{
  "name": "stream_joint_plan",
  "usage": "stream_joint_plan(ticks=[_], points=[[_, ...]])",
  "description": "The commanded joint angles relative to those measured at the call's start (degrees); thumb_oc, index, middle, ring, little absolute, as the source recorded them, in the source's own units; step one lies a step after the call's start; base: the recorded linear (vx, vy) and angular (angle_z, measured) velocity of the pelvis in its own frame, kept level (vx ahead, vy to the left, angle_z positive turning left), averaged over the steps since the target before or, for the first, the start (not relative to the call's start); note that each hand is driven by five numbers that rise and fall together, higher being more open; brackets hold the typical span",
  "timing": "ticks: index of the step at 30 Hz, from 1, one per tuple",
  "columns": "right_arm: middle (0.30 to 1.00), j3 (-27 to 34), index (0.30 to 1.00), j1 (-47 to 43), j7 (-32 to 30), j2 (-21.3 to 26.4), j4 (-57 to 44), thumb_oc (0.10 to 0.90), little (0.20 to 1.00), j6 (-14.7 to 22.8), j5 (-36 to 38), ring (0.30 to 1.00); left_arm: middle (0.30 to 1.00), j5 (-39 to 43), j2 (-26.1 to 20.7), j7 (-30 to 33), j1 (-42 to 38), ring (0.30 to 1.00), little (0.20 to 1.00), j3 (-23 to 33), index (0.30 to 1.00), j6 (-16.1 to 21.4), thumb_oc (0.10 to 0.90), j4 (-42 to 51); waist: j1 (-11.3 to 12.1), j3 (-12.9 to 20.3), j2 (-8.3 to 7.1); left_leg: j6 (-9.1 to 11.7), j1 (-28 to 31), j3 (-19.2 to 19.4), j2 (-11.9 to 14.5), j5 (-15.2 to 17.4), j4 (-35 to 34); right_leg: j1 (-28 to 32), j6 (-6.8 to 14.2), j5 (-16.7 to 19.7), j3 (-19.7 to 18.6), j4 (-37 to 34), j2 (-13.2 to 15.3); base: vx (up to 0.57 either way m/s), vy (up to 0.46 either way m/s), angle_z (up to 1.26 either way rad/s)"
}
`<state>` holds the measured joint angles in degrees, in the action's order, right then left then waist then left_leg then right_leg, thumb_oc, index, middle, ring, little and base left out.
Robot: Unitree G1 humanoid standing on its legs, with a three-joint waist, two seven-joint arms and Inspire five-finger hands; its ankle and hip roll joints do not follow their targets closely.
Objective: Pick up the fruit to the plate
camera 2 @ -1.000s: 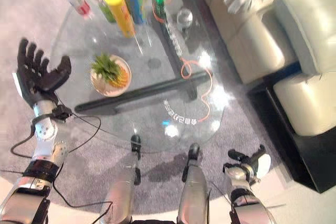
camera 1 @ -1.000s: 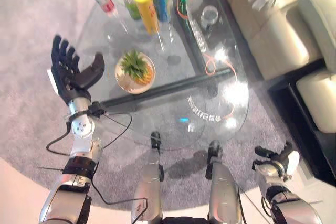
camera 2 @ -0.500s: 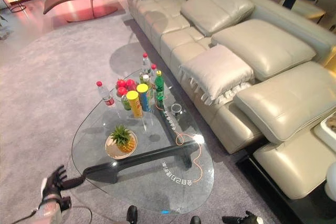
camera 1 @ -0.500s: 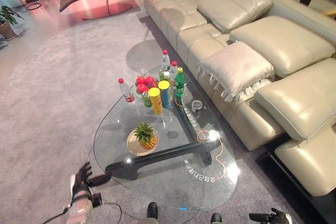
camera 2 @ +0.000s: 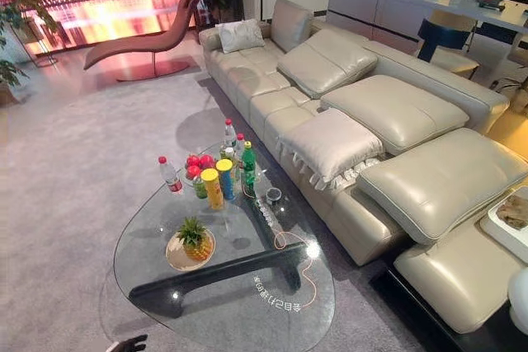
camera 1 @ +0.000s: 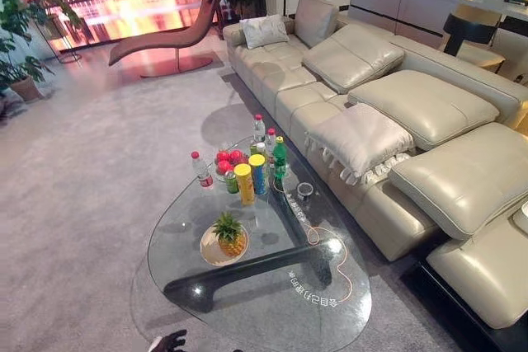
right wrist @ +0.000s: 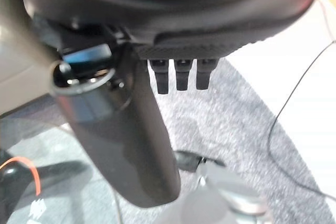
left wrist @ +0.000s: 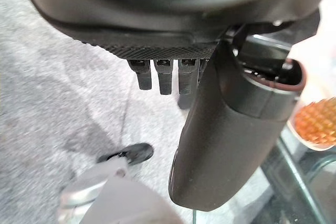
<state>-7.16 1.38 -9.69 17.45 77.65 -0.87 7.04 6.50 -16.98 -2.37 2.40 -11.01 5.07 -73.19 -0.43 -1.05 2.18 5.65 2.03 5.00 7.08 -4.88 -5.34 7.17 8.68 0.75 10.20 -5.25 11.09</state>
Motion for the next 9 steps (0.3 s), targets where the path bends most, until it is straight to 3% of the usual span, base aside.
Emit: stream_joint_plan(ticks=[1, 9], points=[[0.9, -1.5, 0.9, -6.3, -0.1, 0.8, 2.7, 0.8, 0.9, -0.3, -2.8, 0.9, 0.9, -2.1, -1.1, -2.7, -6.9, 0.9, 0.9, -0.6, 0.9, -1.1, 0.8, -2.9, -0.3, -3.6, -0.12, 0.4, 4.6, 1.4, 0.5, 4.2, 0.3, 0.7, 0.3, 0.5, 1.0, 2.2, 0.6, 0.0, 0.0, 0.0], [0.9, -3.5, 0.9, -7.0, -0.3, 0.2, 2.7, 0.8, 0.9, -0.4, -4.6, 0.9, 0.9, -1.2, -0.2, -5.8, -7.3, 0.9, 0.9, -2.5, 0.9, -2.4, 0.8, -2.2, -0.8, -3.3, 0.4, 0.8, 4.8, 2.2, 0.8, 4.3, 0.3, 0.8, 0.6, 0.7, 1.2, 1.8, 1.0, 0.0, 0.0, 0.0]])
